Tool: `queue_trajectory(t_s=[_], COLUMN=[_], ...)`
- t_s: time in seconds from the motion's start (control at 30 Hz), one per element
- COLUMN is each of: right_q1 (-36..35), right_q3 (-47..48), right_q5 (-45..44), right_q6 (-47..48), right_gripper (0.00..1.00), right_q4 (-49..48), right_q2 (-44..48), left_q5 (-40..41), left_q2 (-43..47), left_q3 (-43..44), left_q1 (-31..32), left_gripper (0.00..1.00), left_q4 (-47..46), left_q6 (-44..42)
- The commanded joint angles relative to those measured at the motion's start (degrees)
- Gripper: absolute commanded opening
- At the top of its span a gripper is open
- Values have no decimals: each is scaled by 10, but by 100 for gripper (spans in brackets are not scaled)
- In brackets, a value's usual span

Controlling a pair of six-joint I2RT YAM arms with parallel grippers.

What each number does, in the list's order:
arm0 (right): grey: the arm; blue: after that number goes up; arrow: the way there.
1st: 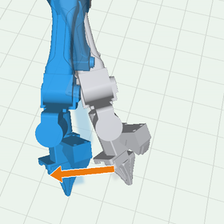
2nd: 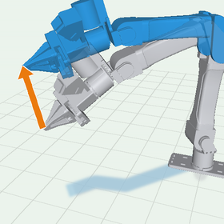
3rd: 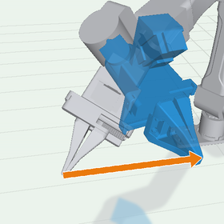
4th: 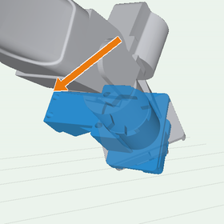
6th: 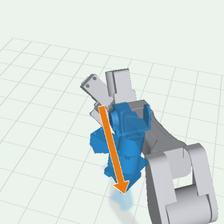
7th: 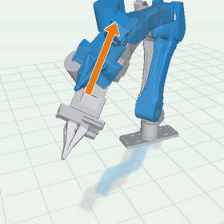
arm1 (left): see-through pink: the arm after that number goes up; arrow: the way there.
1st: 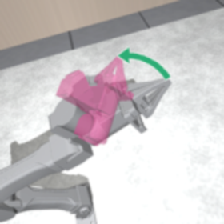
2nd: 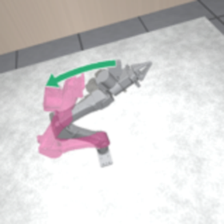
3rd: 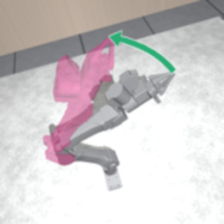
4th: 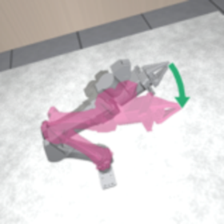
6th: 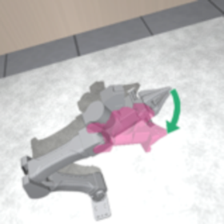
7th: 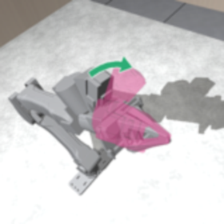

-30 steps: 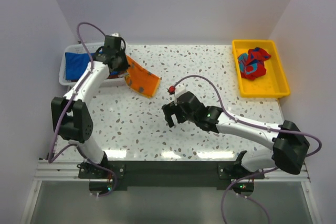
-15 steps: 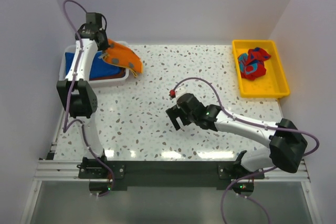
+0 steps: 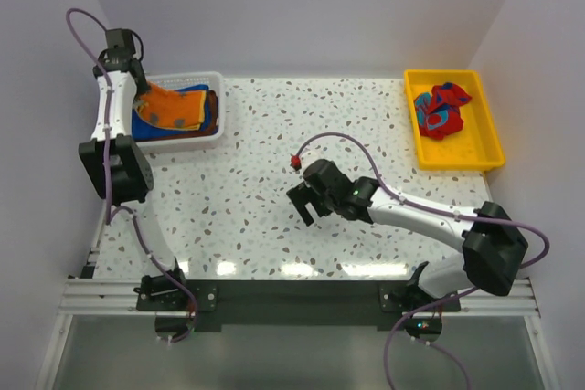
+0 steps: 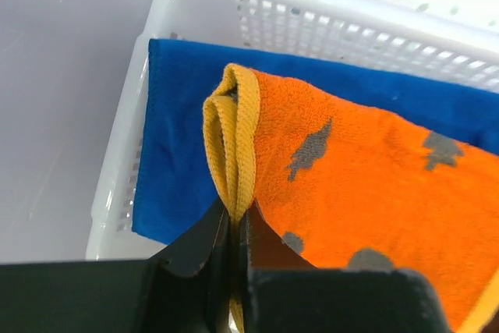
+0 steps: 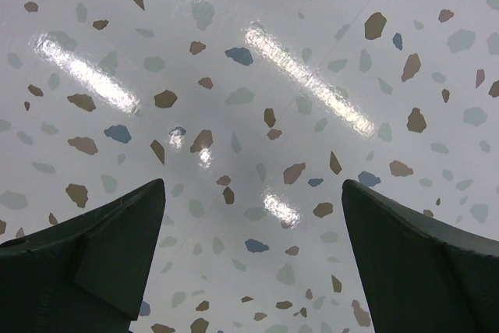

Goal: Fold and stack the towels
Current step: Neatly place the folded towel into the bin

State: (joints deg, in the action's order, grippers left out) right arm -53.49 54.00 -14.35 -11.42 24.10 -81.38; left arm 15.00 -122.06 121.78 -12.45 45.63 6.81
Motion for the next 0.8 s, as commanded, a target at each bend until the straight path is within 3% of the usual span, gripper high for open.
queue_trajectory(t_s=[0.0,0.17,0.2,0.27,0.3,0.4,0.5,0.77], right_q1=[3,3,2,3,2,6,15,68], right_q3=[28,26,24,24,25,31,40,63], right_q5=[-16,-23,-26,-40,-45,-69,-89,-131], right_q6=[9,4,3,1,0,-9,-18,-29], right_gripper=[99,99,99,99,99,99,99,99], right_q4=[16,24,27,31,36,48,59,96], right_q2=[-4,2,4,6,8,10,10,30], left_q5=[12,57,63,85,95,137,153,145], left_q2=[-24,-65,-68,-70,-68,-59,-36,87], left_q3=[-14,-6,-6,-2,0,20,31,-45], left_q1=[-8,-12,-13,-12,-13,-14,-14,-11], left_gripper=[11,39,53,66,77,94,100,100], left_q4=[-34,-34,-36,-39,-41,-36,-33,-59], left_q6=[-24,-24,-23,-18,-19,-15,-14,8])
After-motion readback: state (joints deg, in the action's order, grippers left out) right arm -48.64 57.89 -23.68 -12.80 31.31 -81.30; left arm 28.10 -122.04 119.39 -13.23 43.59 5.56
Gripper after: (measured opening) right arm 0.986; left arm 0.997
